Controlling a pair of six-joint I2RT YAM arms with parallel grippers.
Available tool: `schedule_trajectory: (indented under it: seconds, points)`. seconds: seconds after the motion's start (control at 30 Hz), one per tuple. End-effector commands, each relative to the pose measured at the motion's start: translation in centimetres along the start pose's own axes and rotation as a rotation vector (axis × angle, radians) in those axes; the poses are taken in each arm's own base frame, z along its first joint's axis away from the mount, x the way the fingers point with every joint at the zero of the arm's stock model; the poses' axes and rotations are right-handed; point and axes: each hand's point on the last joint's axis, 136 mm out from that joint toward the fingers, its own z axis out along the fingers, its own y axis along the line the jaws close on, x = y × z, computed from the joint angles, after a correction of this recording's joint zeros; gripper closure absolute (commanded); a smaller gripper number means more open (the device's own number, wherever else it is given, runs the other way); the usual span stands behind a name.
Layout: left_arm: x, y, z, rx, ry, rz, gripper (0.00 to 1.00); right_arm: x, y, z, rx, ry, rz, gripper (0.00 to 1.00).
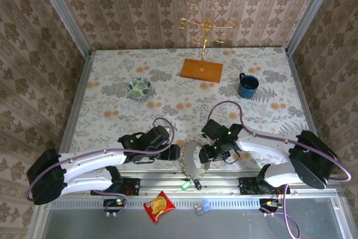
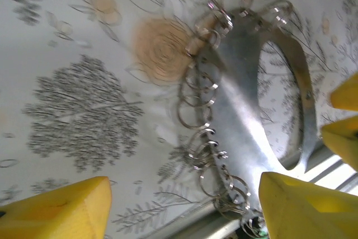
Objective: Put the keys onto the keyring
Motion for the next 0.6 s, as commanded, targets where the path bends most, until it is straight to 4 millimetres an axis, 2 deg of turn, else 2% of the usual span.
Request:
schedule_trajectory:
  seconds: [0.0,0.13,0.27,0.43,0.57]
  points:
    - [1.0,-1.8,1.2,0.107,0.083,-0.027,0.33,-0.1,0.8,1.4,-0.041,0.024,0.045,0.50]
    - [1.8,-2.0,3.0,0.116,0.155,-0.052,0.43,-2.2,1.2,1.6,-0.068,-0.038,0.066,0.57]
    - [1.5,-2.5,4.1,0.115,0.186,-0.054,0.46,-3.9,1.3,1.1,-0.114,-0.092,0.093,0.62]
    - [1.3,-0.8,5.5,0.024,0.214,-0.075,0.57,-5.1,1.2,-0.1,-0.150,-0.145,0.110,0.63]
    - [0.6,-0.2,6.7,-0.004,0.227,-0.100,0.80,-5.4,0.5,-1.6,-0.154,-0.183,0.117,0.62]
